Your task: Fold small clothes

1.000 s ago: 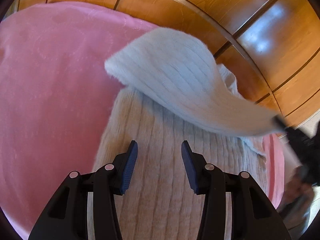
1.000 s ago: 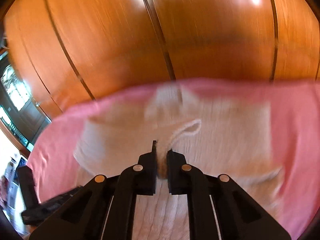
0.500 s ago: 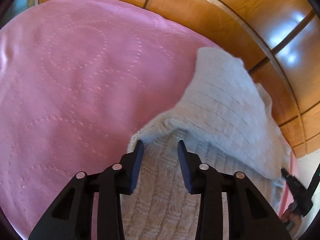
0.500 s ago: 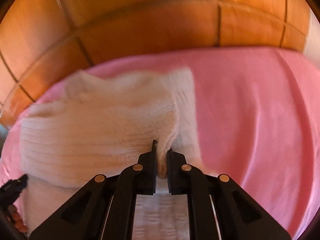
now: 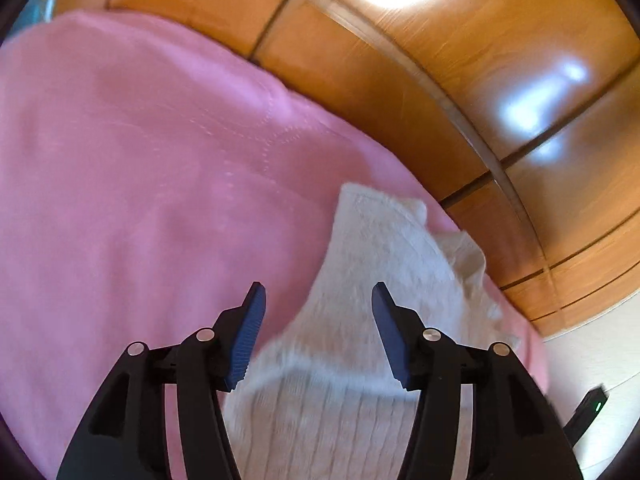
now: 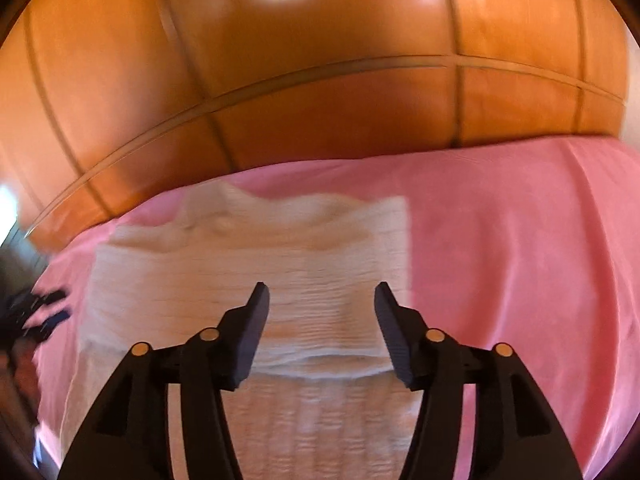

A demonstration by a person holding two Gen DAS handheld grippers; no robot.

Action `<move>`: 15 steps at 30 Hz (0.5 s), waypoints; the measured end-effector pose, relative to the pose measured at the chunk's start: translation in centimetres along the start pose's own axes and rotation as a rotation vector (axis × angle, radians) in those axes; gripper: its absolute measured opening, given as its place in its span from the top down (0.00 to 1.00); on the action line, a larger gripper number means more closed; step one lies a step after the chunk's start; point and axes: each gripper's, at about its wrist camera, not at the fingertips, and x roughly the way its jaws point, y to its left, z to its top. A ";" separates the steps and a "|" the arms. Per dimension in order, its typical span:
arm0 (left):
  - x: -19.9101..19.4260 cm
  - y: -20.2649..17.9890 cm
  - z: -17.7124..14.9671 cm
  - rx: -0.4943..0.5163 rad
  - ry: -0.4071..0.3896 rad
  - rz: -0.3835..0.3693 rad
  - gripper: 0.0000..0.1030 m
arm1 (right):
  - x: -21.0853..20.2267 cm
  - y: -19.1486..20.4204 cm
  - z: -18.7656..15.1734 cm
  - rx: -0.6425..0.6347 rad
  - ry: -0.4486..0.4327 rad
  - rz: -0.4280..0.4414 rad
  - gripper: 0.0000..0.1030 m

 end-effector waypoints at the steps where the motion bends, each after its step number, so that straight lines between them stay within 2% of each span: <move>1: 0.9 0.3 0.6 -0.016 0.025 -0.035 0.48 | 0.3 0.6 -0.1 -0.021 0.010 0.016 0.45; 2: 2.1 0.7 1.4 -0.032 0.061 -0.088 0.48 | 0.6 1.2 0.0 -0.037 0.015 0.019 0.45; 3: 2.7 0.8 1.9 -0.042 0.076 -0.105 0.48 | 1.2 1.6 -0.1 -0.063 0.025 0.014 0.45; 5: 3.7 1.0 2.6 -0.047 0.092 -0.150 0.42 | 2.2 2.0 -0.2 -0.084 0.041 0.004 0.45; 6: 4.5 0.9 3.1 -0.045 0.114 -0.197 0.36 | 2.8 1.9 -0.2 -0.081 0.051 0.003 0.45; 8: 5.7 0.7 3.9 -0.050 0.134 -0.215 0.36 | 3.7 1.7 -0.1 -0.065 0.061 0.005 0.45; 11: 7.2 0.7 4.4 -0.047 0.165 -0.282 0.36 | 4.2 1.0 -0.1 -0.042 0.067 0.006 0.45; 12: 7.6 0.6 4.4 -0.050 0.183 -0.333 0.38 | 4.6 0.8 0.0 -0.035 0.072 0.002 0.45; 13: 7.8 0.5 4.4 -0.045 0.196 -0.360 0.53 | 4.9 0.7 0.0 -0.032 0.075 -0.002 0.45; 14: 7.7 0.0 4.2 -0.017 0.193 -0.360 0.60 | 5.2 0.7 0.0 -0.029 0.078 -0.006 0.45; 15: 7.2 -0.4 3.9 0.018 0.170 -0.358 0.72 | 5.4 0.5 0.0 -0.024 0.081 -0.008 0.45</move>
